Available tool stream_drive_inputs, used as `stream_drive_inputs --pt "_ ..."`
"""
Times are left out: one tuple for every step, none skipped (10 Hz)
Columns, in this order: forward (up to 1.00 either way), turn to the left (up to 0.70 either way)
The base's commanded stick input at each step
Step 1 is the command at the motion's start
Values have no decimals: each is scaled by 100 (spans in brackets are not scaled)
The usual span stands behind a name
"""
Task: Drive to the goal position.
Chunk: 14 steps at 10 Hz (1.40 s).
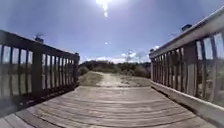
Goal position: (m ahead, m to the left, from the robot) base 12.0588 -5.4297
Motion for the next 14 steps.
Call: stream_drive_inputs --pt "70 0" --pt "70 0" --pt "70 0" --pt "70 0" --pt "70 0" --pt "70 0" --pt "70 0" --pt "70 0" --pt "70 0" --pt "60 0" --pt "50 0" --pt "50 0" --pt "50 0" --pt "50 0"
